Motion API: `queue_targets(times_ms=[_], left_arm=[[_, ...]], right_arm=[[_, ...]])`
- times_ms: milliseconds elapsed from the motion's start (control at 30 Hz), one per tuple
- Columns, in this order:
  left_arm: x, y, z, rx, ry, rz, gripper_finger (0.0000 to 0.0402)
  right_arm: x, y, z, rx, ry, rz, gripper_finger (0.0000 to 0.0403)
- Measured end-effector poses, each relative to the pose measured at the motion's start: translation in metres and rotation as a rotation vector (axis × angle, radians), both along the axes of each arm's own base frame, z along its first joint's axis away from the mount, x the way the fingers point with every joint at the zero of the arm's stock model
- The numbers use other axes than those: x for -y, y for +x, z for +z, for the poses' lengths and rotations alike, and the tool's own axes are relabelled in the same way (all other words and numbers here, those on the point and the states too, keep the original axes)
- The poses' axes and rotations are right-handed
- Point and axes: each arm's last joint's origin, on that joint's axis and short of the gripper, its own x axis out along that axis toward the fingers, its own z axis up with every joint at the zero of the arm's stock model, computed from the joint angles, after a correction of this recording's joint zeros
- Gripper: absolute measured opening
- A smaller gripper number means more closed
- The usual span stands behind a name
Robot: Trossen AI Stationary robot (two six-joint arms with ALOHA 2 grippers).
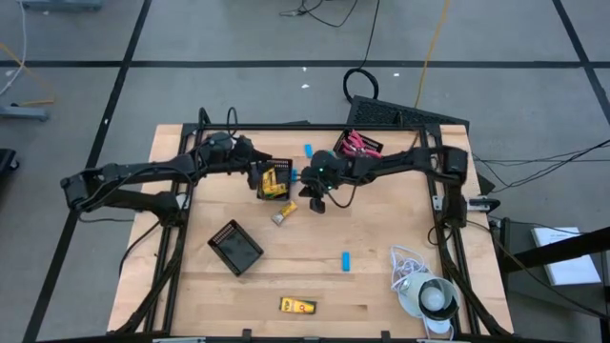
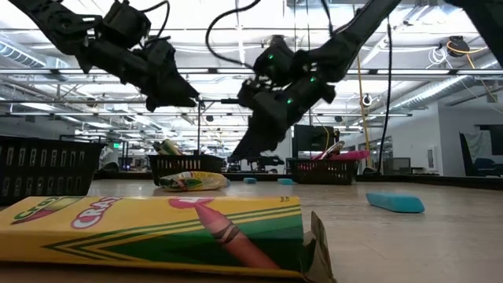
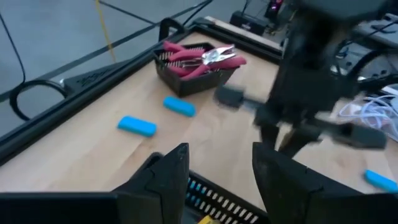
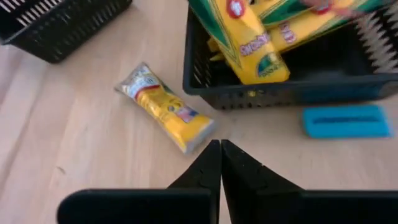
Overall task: Pick & Place School Supplies
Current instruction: Adjust the middle black bin, then put the yellow crayon box into the middle black bin
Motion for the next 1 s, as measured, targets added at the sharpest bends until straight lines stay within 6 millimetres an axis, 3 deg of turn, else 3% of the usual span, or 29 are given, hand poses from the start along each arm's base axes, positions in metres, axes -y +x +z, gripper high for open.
queue_targets(times_ms=[567,800,1000], left_arm=[[0.009,0.004,0.001,-0.005,0.013,-0.031,0.0179],[0.011,0.004,0.000,-0.010,0.003,-0.052,0.0179],[0.022,0.007,-0.004,-0.038,-0.032,-0.148,0.0179]], right_arm=[[0.026,0.072,-0.013,0.082,0.021,0.048,0.0000],[0.027,0.064,-0.015,-0.047,0.024,0.034,0.0000],[0.008,0.051,0.012,-0.115,0.003,0.097,0.0000]])
